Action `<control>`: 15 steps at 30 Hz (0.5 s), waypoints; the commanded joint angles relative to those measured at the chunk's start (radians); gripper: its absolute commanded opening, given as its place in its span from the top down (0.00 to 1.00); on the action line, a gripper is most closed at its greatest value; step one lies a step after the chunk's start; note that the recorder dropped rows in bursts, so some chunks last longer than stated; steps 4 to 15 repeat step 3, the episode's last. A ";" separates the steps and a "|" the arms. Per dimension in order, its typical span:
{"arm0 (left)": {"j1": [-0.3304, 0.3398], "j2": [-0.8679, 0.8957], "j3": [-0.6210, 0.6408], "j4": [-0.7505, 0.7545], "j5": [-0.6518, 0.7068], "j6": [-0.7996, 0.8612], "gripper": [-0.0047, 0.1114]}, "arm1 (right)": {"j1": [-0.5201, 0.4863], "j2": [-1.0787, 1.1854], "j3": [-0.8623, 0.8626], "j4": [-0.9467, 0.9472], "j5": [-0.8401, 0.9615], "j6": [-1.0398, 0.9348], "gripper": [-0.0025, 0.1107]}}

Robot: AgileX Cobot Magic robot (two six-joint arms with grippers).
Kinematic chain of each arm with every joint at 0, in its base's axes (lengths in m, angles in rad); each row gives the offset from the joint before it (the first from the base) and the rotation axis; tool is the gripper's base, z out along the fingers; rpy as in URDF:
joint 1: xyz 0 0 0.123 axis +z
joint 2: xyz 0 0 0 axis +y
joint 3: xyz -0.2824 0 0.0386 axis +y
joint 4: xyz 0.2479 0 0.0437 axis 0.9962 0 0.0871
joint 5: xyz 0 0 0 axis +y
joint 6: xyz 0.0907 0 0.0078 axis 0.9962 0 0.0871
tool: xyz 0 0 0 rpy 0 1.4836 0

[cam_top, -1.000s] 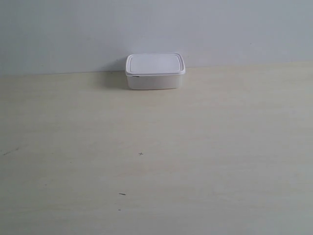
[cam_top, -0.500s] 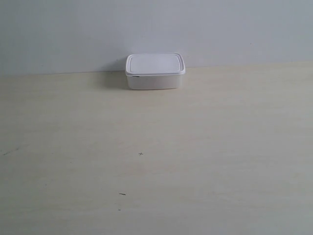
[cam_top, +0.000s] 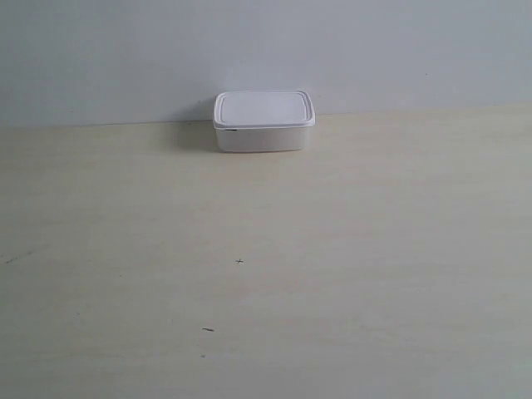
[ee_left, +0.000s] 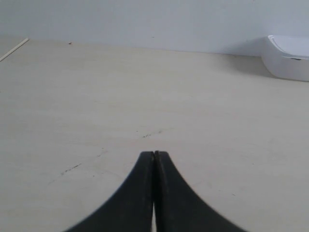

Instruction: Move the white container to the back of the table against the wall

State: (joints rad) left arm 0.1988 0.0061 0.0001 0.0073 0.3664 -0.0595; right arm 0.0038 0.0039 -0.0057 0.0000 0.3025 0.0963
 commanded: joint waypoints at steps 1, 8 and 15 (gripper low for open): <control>0.002 -0.006 0.000 0.003 -0.014 -0.003 0.96 | -0.006 -0.004 0.006 -0.006 -0.012 0.000 0.98; 0.002 -0.006 0.000 0.003 -0.014 -0.003 0.96 | -0.006 -0.004 0.006 -0.006 -0.012 0.000 0.98; 0.002 -0.006 0.000 0.003 -0.014 -0.003 0.96 | -0.006 -0.004 0.006 -0.006 -0.012 0.000 0.98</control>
